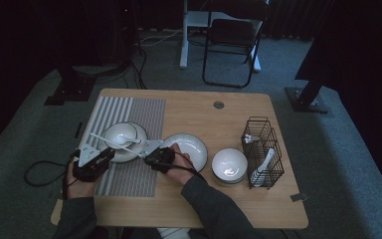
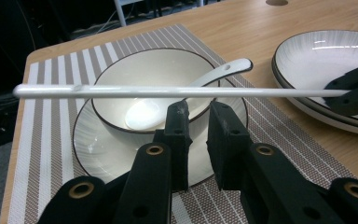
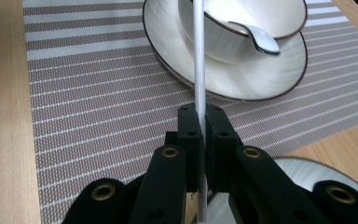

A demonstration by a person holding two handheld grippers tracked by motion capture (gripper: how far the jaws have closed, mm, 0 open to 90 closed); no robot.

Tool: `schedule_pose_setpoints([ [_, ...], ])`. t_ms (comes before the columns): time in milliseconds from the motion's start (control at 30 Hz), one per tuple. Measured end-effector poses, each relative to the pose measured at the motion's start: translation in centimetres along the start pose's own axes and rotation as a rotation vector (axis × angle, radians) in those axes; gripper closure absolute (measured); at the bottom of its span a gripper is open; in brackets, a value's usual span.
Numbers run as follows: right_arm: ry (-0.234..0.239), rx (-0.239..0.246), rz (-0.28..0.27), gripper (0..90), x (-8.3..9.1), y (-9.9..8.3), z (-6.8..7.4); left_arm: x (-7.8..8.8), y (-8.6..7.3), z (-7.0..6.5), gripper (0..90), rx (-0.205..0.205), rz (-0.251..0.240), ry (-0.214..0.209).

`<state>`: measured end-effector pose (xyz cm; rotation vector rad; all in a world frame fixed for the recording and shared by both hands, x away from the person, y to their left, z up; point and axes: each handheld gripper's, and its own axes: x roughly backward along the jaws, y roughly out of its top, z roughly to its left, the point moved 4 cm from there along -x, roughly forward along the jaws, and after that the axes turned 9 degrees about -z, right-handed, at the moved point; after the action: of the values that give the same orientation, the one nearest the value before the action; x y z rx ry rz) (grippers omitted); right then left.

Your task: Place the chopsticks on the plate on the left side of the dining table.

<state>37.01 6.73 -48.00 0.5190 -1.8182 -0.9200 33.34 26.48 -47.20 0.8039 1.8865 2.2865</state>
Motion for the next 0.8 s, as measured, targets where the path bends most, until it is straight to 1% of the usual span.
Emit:
schedule_pose_setpoints([
  [67,0.001,0.004,0.001,86.6,-0.2,0.1,0.1,0.0,-0.1,0.0,81.7,-0.004,0.004,0.002],
  [100,0.006,0.013,0.001,86.6,-0.6,0.4,0.1,-0.1,-0.3,0.0,83.2,-0.008,0.012,0.008],
  [167,0.009,0.012,-0.001,86.6,-0.8,0.5,0.1,-0.2,-0.5,0.2,84.2,-0.005,0.019,0.012],
  [200,0.016,0.014,0.0,86.6,-1.3,0.7,0.2,-0.2,-0.6,0.2,85.6,-0.006,0.025,0.013],
  [333,0.028,0.031,0.02,86.6,-2.6,0.9,0.4,-0.5,-1.0,0.3,86.7,-0.016,0.04,0.033],
  [500,0.041,0.042,0.045,86.6,-4.0,1.0,0.6,-1.1,-1.7,0.3,87.4,-0.025,0.066,0.036],
  [600,0.04,0.056,0.063,86.6,-4.6,0.9,0.7,-1.5,-2.1,0.4,87.5,-0.022,0.08,0.038],
  [667,0.042,0.057,0.072,86.5,-4.9,0.8,0.7,-1.8,-2.4,0.3,87.5,-0.031,0.096,0.046],
  [700,0.044,0.055,0.078,86.5,-5.0,0.7,0.7,-2.0,-2.5,0.1,87.5,-0.036,0.1,0.042],
  [800,0.043,0.07,0.093,86.5,-5.4,0.8,0.9,-2.6,-2.7,-0.2,87.5,-0.041,0.106,0.031],
])
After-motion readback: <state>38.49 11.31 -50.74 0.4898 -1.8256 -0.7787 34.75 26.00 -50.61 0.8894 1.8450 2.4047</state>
